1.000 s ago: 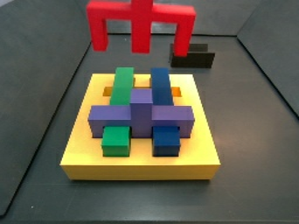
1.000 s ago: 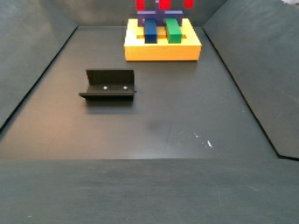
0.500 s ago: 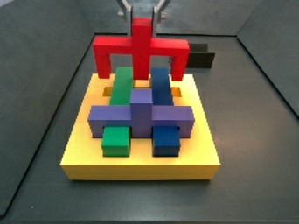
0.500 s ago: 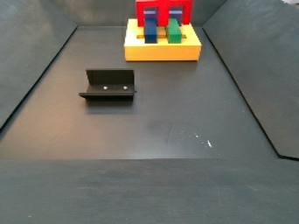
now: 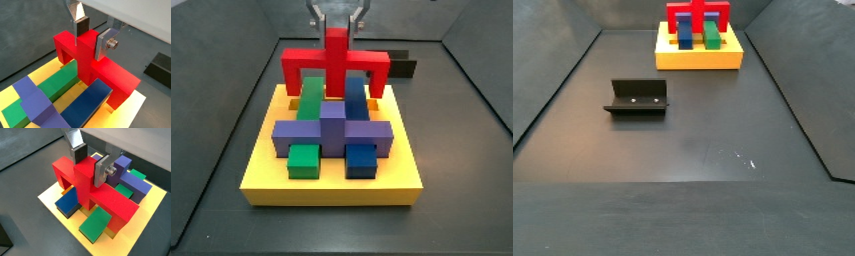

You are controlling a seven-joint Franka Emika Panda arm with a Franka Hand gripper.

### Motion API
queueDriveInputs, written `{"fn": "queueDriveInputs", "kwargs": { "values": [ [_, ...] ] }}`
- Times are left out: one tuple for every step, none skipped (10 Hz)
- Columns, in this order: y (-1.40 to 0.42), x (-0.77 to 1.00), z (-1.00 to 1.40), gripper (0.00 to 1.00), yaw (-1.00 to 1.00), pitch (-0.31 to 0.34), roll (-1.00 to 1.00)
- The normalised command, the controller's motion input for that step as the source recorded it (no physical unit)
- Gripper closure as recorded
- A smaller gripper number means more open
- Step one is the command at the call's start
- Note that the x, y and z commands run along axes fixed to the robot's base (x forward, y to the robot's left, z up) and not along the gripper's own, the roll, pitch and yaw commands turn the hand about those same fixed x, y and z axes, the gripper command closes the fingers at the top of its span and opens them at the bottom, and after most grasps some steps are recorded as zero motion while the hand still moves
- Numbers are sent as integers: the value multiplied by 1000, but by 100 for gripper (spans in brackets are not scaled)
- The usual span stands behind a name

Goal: Pick up the red object. Move up. Move to above the board. Insert the red object.
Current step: Insert the red object.

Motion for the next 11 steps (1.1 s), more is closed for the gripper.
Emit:
{"fn": "queueDriveInputs", "kwargs": {
  "values": [
    [0,146,-209,100,0,0,43],
    [0,91,-229,100,0,-1,39],
    [17,0,-240,100,0,-3,27],
    [43,-66,-266,100,0,0,46],
    [11,0,-300,100,0,-11,33],
    [0,0,-191,100,0,0,37],
    [0,0,-234,100,0,-29,9],
    [0,0,-306,100,0,-69,0],
    [17,-60,-317,100,0,-51,37],
    [80,-91,-414,100,0,-59,101],
    [49,-31,-477,100,0,-64,86]
  ]
}}
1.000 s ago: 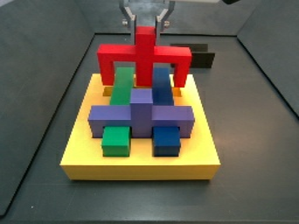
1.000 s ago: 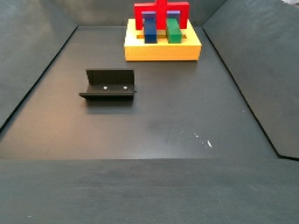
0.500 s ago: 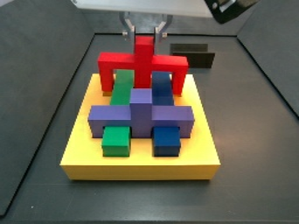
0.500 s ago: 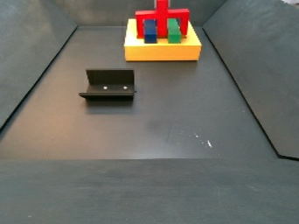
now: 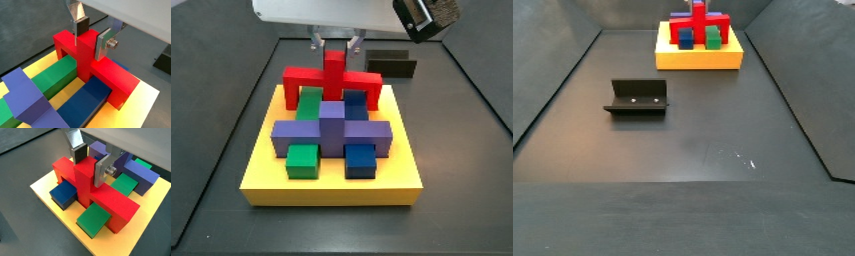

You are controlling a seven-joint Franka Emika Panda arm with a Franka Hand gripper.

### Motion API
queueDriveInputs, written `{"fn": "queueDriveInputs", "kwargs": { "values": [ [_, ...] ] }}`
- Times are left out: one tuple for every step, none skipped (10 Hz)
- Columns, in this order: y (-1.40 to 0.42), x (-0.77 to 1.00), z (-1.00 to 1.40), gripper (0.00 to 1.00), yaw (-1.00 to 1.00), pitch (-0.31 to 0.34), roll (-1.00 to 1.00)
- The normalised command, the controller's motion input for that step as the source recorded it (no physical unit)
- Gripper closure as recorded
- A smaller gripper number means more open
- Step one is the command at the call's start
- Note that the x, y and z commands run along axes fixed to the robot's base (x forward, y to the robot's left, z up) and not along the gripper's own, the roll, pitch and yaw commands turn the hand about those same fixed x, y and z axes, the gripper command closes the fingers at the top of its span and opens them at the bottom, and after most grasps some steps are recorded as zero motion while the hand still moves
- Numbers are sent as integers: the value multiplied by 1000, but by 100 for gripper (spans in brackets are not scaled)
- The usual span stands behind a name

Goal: Pick up the red object. Move up. Move to above the board. Insert the red object.
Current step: Insert the red object.

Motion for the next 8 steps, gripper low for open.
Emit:
{"fn": "queueDriveInputs", "kwargs": {
  "values": [
    [0,0,-626,100,0,-87,86],
    [17,0,-554,100,0,-77,39],
    [0,383,-234,100,-29,0,120],
    [0,414,-277,100,-154,60,204],
    [0,163,-326,100,-263,69,267],
    [0,0,-383,100,-163,20,183],
    [0,-200,-571,100,-17,-74,50],
    [0,-306,-626,100,0,-184,-7]
  ]
}}
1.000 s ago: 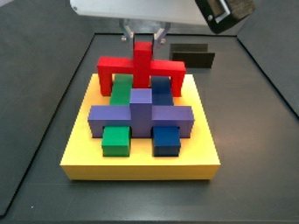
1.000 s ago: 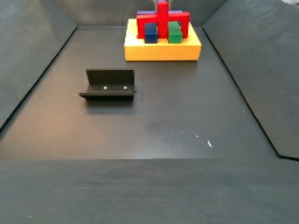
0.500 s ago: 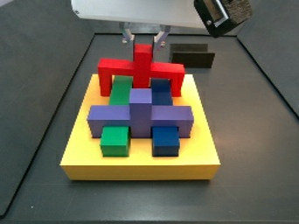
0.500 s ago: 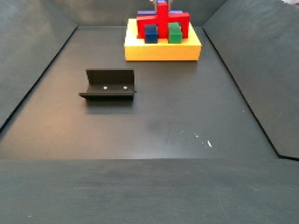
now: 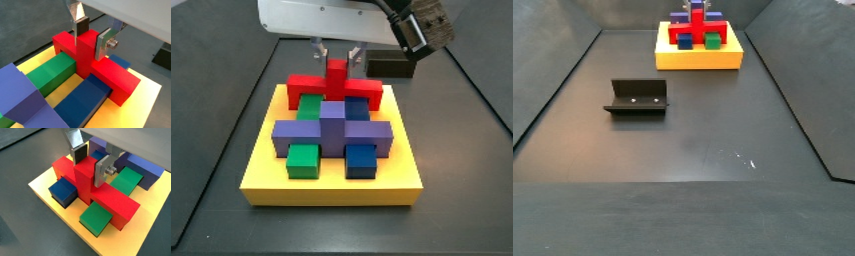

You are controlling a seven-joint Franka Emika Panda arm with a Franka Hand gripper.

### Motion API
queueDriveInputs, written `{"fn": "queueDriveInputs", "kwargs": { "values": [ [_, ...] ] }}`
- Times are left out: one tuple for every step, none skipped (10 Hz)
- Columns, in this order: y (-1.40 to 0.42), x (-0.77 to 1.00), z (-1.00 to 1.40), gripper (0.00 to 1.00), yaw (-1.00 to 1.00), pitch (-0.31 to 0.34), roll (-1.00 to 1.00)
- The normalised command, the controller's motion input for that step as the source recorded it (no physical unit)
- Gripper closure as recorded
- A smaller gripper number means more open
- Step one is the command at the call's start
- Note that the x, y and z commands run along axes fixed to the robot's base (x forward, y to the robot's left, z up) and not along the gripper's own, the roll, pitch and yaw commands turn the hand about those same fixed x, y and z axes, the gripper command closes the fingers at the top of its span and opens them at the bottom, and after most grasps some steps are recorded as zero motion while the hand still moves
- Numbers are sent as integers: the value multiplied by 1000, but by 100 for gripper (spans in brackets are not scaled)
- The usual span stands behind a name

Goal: Pick up the red object. Move up. Move to above the board. Insert the red object.
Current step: Insert the red object.

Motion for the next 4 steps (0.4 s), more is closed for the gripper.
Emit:
{"fn": "queueDriveInputs", "kwargs": {
  "values": [
    [31,-311,-589,100,0,-204,-53],
    [80,-311,-543,100,0,-244,-124],
    [17,0,-197,100,0,-60,-59],
    [0,0,0,100,0,0,0]
  ]
}}
